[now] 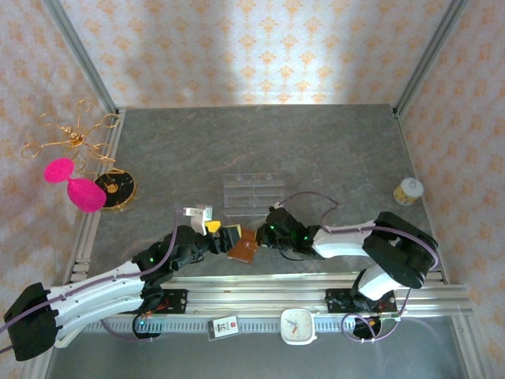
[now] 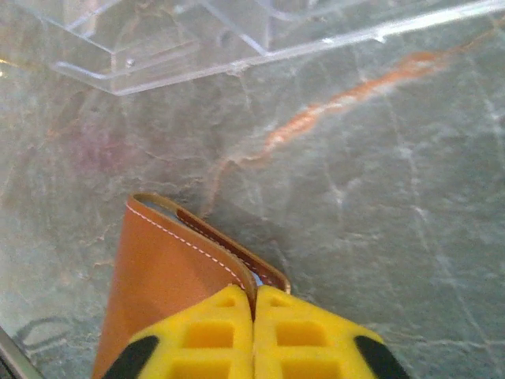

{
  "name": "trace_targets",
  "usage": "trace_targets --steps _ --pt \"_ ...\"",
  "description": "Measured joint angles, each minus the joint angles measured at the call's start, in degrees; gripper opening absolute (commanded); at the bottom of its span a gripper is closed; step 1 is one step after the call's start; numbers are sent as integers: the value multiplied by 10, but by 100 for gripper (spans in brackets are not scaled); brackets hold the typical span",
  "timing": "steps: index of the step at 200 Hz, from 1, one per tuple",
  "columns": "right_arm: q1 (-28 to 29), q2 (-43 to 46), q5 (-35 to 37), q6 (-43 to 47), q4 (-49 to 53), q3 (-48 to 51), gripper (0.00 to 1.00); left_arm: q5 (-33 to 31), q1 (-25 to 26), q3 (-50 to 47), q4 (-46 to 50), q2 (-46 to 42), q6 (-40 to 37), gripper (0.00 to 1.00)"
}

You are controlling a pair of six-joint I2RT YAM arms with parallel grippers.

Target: Take the credit cards out of the card holder

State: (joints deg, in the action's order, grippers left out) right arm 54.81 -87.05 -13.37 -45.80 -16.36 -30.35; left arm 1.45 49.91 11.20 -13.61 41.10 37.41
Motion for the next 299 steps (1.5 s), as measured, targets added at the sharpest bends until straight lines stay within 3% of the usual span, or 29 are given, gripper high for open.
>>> trace_targets --steps 36,103,199,245,299 --pt "-15 29 -18 67 0 2 0 25 0 -11 -23 0 0 90" --pt "-32 141 -100 192 24 0 0 87 0 -80 -149 -6 2 93" --pt "-32 279 -179 234 87 -41 0 131 0 -107 -295 -16 -7 93" --pt "-37 282 -184 234 85 -68 0 184 0 -108 -369 -16 -8 68" --pt "-63 277 -170 222 79 -72 0 220 0 -109 -385 -17 -1 37"
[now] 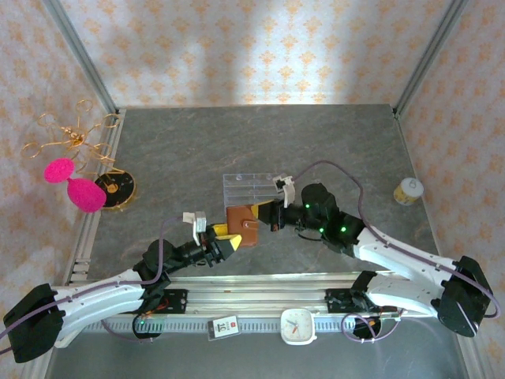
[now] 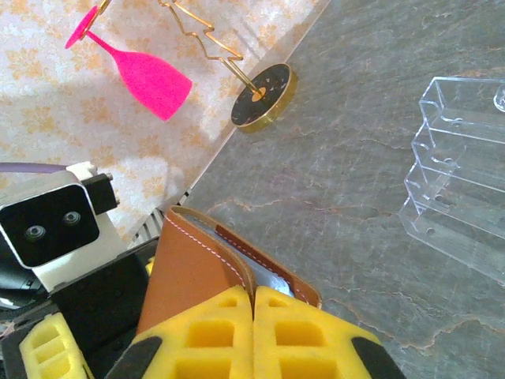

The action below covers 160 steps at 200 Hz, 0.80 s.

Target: Take the credit cards out of the card holder

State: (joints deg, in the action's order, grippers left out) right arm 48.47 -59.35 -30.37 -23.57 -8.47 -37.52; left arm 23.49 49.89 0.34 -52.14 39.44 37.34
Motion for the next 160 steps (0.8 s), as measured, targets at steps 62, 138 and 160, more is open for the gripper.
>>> trace_targets --steps 62,138,160 --pt "2 -18 49 -31 21 -9 37 -46 1 0 59 4 4 0" --pt "93 16 231 -86 72 7 49 -185 51 40 156 66 31 0" --pt "116 -33 258 -97 75 7 54 -205 56 51 158 76 33 0"
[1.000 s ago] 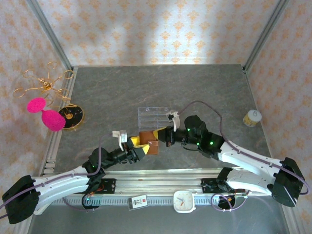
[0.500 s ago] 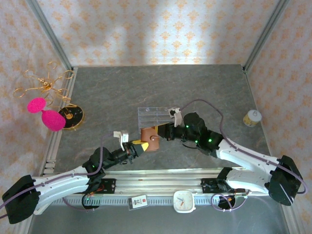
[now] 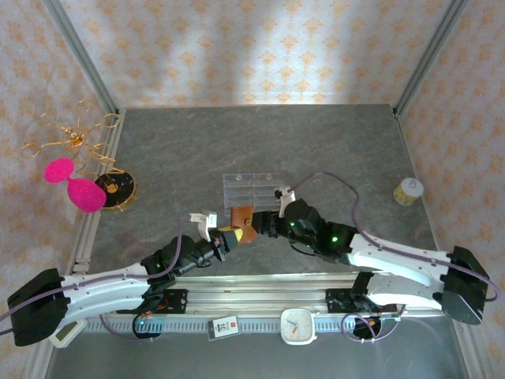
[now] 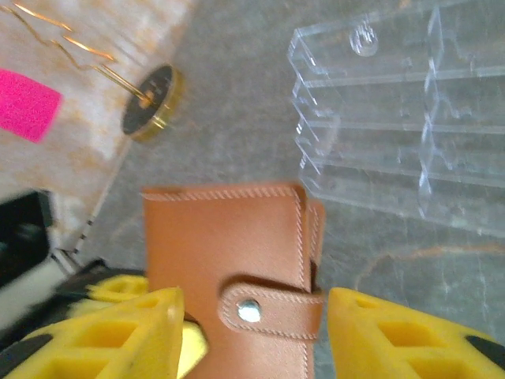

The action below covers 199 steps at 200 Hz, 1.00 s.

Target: Take the credit cards out of the card holder

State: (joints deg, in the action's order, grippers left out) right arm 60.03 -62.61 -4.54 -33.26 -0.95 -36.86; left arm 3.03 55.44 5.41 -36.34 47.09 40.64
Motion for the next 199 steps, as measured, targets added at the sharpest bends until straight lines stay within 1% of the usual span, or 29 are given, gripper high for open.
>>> trace_targets --steps 23,43,69,95,127,145,184,194,199 --pt "22 -40 12 -7 1 -2 59 -10 5 6 0 0 0 0" --pt "30 -56 16 -8 0 -8 61 -13 7 12 4 3 -2 0" --pt "32 -71 27 -8 0 -18 62 -25 8 14 11 3 -2 0" --pt "36 -88 46 -7 11 -35 59 -35 8 14 16 3 -2 0" --pt "41 -111 84 -6 34 -60 47 -41 8 16 29 3 -2 0" --pt "43 -112 104 -3 42 -64 36 -41 9 17 35 3 -2 0" --pt "48 -113 107 9 45 -75 19 -42 11 21 36 3 -2 0" --pt "49 -115 106 10 43 -76 14 -42 11 21 36 4 -2 0" --pt "49 -116 105 9 42 -76 9 -42 11 21 36 6 -2 0"
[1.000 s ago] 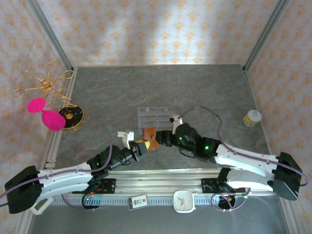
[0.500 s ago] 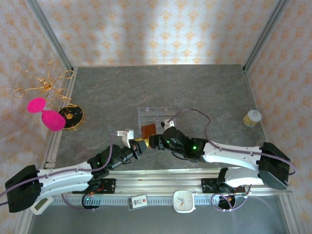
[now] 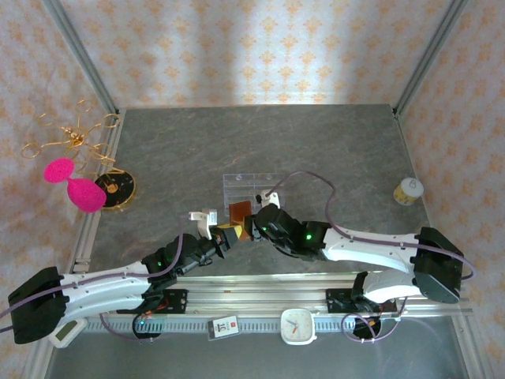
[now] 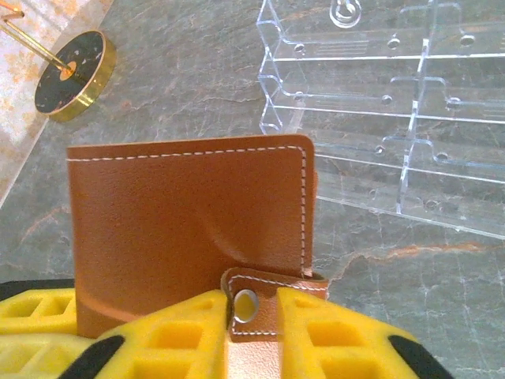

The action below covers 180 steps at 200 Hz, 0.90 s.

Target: Take the credit cards out of the card holder

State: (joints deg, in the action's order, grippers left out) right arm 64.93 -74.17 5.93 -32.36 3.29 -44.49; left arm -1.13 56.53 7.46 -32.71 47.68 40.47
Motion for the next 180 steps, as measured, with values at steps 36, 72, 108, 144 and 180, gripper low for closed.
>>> trace_targets --steps 36,72,108,144,180 --pt "-8 -6 36 2 13 1 0 2 4 0 5 5 1 0" --pt "-17 2 65 -3 29 24 0 7 5 0 4 3 2 0" --pt "-23 66 62 -1 27 66 39 10 5 0 4 -14 5 0" --pt "-51 195 5 15 -41 120 54 19 5 -1 4 -41 6 0" --pt "-62 172 -55 15 -99 124 56 24 5 -1 4 -45 6 0"
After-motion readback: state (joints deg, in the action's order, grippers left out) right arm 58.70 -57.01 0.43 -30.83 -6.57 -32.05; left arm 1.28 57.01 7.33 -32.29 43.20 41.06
